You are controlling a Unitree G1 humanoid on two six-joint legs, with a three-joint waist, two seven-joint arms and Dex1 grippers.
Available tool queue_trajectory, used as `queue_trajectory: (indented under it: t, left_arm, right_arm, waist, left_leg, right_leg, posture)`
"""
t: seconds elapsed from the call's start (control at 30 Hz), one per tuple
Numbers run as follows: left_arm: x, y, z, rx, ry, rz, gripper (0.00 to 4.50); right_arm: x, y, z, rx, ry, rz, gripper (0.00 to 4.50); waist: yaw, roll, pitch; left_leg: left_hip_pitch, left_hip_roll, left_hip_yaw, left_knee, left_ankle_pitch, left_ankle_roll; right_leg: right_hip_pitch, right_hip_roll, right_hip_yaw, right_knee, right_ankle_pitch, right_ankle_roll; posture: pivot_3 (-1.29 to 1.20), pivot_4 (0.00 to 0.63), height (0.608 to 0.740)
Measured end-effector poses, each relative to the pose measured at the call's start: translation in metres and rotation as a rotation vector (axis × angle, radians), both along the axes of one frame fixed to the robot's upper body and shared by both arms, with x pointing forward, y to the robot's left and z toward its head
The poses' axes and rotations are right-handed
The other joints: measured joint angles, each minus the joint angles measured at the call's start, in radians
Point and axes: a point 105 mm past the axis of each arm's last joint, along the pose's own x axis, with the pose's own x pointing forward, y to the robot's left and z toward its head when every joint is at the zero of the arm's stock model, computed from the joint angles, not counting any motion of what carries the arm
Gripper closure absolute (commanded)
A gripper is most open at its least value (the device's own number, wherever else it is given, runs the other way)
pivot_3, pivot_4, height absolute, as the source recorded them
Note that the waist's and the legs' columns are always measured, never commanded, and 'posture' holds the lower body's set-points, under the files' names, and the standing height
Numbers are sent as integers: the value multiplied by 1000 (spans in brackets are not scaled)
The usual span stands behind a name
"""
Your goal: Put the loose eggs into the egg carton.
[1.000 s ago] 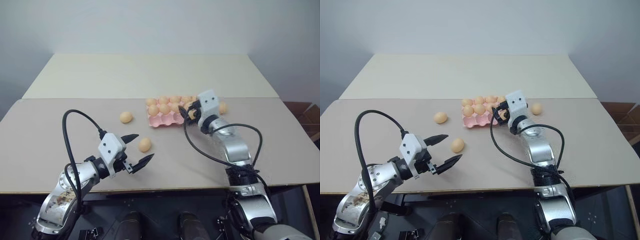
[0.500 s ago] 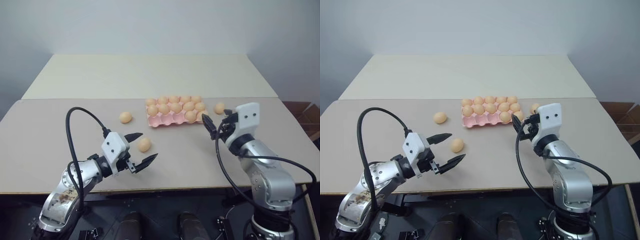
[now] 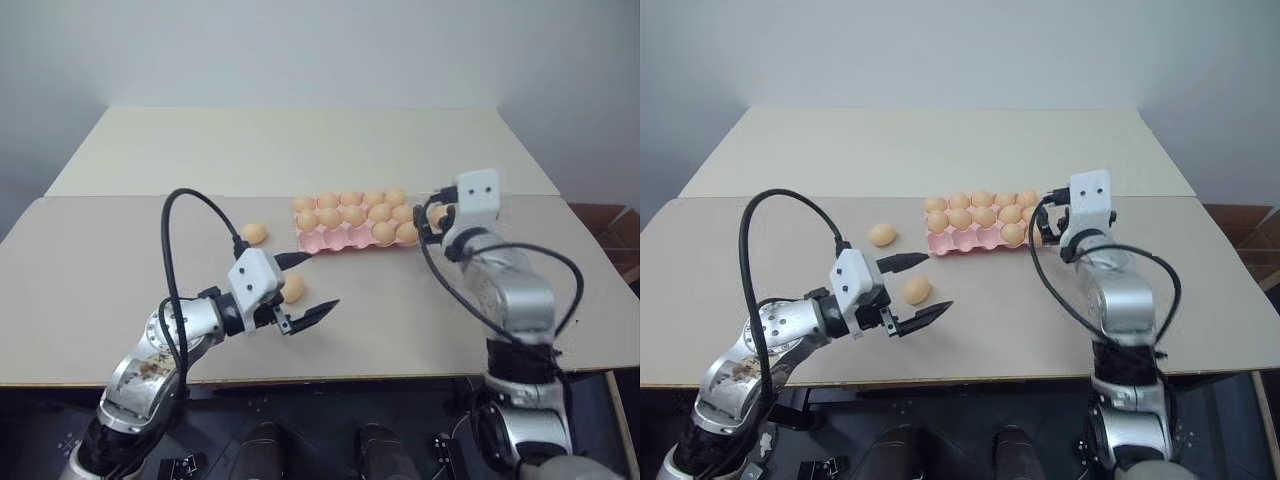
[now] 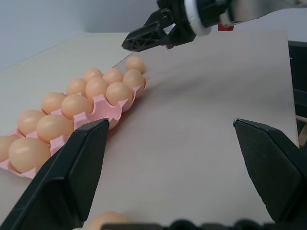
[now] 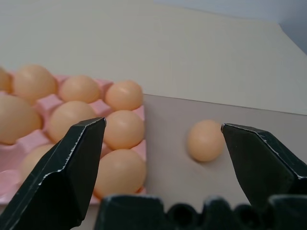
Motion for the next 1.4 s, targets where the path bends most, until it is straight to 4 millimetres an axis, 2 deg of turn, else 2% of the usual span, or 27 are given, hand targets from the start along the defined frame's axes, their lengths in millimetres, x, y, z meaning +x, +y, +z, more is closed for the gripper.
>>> queue_trajectory:
  t: [0.1,0.3,0.43,0.63,0.73,1.1,1.4]
  left_arm:
    - [0,-2,-1,6,9,-3,0]
    - [0,-2,-1,17,16,-1,0]
    - [-2,-2,1,20,9,-4,0]
    - [-2,-2,0,25,10,-3,0]
    - [-3,-1,-2,27,16,-1,0]
    - [-2,3,-3,43,15,9,0]
    - [-2,4,-4,42,20,12,0]
  right_arm:
    - [26,-7,0,-12,17,-37,48]
    - [59,-13,-1,-12,59,-80,48]
    - [66,-18,-11,-9,108,-103,48]
    - [62,-23,-42,11,211,-121,48]
    - [62,-23,-43,32,197,-120,666]
    - [65,-23,-35,42,131,-115,4479]
    - [67,-15,-32,50,112,-65,4479]
  waist:
    - [-3,0,0]
    - [-19,1,1]
    - [-22,1,1]
    - [-25,2,2]
    - [-25,4,3]
    - [-26,5,4]
    - [-26,6,4]
  left_leg:
    - [0,0,0,0,0,0]
    - [-1,0,0,-1,0,0]
    - [-1,0,0,-1,0,0]
    - [-1,0,-1,-1,0,0]
    - [-1,0,-1,-1,0,0]
    - [0,0,-1,-1,0,0]
    - [0,0,-1,-1,0,0]
  right_leg:
    - [0,0,0,0,0,0]
    - [-1,0,0,0,0,0]
    - [-1,0,0,0,0,0]
    - [-1,0,0,0,0,0]
    - [-1,0,0,0,0,0]
    - [0,0,0,1,0,0]
    - [0,0,0,1,0,0]
  posture:
    - [0,150,740]
    - [0,150,740]
    - [0,150,740]
    - [0,150,740]
    - [0,150,740]
    - [0,150,740]
    - [0,150,740]
